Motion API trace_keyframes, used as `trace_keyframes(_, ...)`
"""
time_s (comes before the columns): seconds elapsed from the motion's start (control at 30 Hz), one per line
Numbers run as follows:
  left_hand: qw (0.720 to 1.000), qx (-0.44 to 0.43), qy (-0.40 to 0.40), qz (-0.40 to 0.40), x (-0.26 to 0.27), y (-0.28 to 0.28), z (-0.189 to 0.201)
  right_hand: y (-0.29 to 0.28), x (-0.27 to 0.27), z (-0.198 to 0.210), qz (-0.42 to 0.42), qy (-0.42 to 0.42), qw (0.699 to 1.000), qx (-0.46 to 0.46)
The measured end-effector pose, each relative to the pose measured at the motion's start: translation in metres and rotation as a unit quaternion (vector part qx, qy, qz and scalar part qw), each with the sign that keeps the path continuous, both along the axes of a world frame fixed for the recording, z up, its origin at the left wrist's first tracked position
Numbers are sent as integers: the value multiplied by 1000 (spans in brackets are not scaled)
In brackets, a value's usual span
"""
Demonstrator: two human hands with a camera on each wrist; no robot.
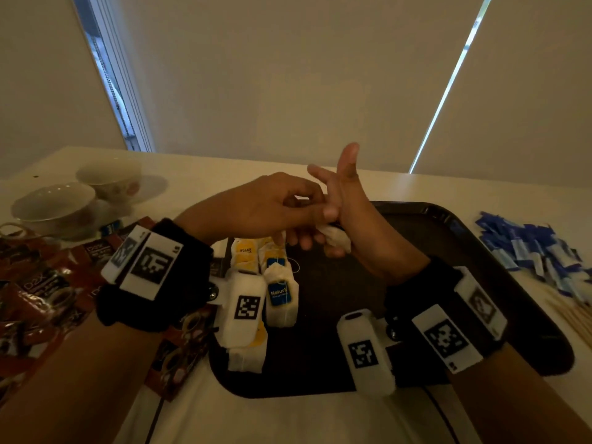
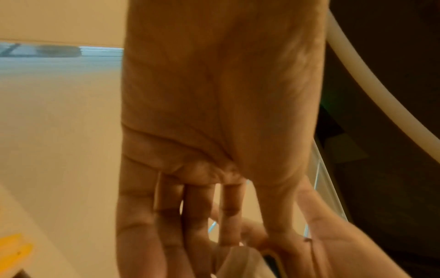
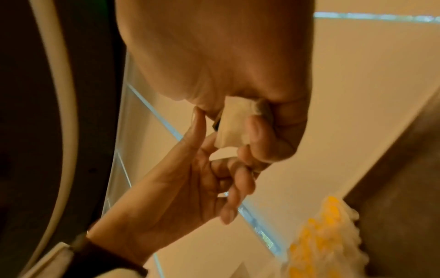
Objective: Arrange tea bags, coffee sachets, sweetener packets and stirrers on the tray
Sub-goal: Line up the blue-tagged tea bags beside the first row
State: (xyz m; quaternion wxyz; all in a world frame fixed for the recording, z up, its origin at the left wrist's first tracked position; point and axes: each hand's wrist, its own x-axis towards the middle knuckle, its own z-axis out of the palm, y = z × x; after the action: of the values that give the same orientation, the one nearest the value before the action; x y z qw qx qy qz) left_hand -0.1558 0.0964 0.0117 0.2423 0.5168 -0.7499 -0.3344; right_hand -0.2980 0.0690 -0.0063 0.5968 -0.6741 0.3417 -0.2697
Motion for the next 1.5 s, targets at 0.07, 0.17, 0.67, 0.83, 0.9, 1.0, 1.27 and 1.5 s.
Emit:
trace_keyframes(0.07, 999, 14, 40, 13, 0, -1, -1, -9, 0, 1, 6, 22, 999, -38)
trace_keyframes(0.17, 993, 15, 100, 54, 1, -3, -4, -19, 0, 2, 24, 58, 995, -73)
trace_keyframes(0.67, 973, -97, 170, 119, -1, -1, 6, -10, -30, 16, -30, 44, 998, -21)
trace_keyframes(0.83, 974, -119, 161, 111, -2, 2, 10, -4, -34, 16, -58, 50, 991, -105)
trace_keyframes(0.9, 974, -123, 158, 109, -2, 2, 10, -3, -33, 17, -72, 39, 990, -112)
trace_keyframes(1.0, 973, -132, 153, 115, -2, 3, 11, -4, -31, 19, -98, 34, 988, -113)
trace_keyframes(1.27, 964, -162, 134, 161, 18, 6, 21, 1, -23, 12, 42, 274, 961, -17)
trace_keyframes(1.5, 951, -186, 150, 196, 40, 10, 30, 17, -17, -6, 151, 319, 929, 113)
